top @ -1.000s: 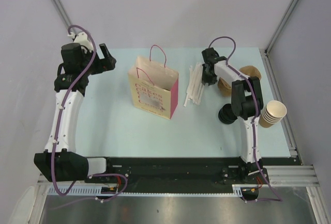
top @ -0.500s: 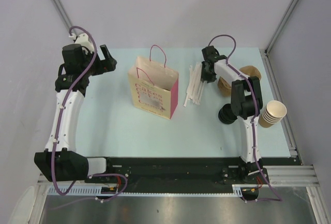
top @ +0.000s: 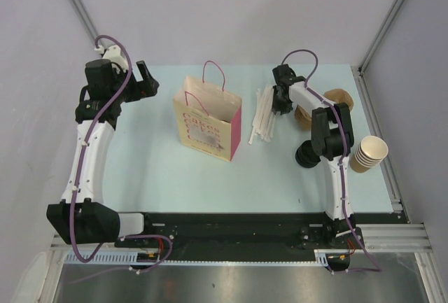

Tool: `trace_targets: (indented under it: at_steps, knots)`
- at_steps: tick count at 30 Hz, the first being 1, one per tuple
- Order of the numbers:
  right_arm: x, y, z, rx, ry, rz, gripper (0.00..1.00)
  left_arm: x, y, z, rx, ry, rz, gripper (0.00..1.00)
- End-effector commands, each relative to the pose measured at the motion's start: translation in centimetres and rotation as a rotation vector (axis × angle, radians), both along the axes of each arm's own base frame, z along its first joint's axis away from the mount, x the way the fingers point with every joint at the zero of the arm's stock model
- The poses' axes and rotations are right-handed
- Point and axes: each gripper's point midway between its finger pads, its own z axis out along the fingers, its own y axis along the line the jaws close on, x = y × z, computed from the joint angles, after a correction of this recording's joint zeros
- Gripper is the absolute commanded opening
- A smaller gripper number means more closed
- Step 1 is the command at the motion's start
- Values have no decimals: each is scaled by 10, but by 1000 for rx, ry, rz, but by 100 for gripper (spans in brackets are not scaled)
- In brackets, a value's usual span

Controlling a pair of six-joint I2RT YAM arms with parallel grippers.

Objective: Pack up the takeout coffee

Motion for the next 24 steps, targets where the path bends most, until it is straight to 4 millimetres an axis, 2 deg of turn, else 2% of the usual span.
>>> trace_targets:
  at_steps: [1,5,6,7,9,10,13,18,20,21,23,24]
  knots:
    - [12,-1,2,-4,-29,-26,32,2,3,6,12,-26,-7,99]
    - [8,-4,1,-1,-12,-26,29,2,2,6,15,-23,-10,99]
    - [6,-4,2,3,-6,-25,24,2,3,5,15,-19,-10,100]
    - [6,-5,9,11,-12,-26,16,2,3,7,16,-23,-10,99]
    - [-2,-4,14,37,6,-23,9,1,3,7,22,-21,-14,99]
    - [-4,-4,28,49,-13,-23,1,2,3,11,26,-29,-15,99]
    - [-12,-3,48,86,-14,-14,0,0,3,16,31,-33,-20,99]
    - [-20,1,113,145,-112,26,0,1,3,29,41,-55,-20,100]
    - [-22,6,138,179,-159,59,0,0,4,41,48,-79,-22,99]
    - [-24,5,161,185,-210,78,0,0,4,45,51,-88,-20,100]
    - [-25,9,191,205,-285,121,0,0,4,62,65,-128,-30,100]
    - [-30,9,219,207,-351,152,0,-1,5,69,72,-144,-35,100]
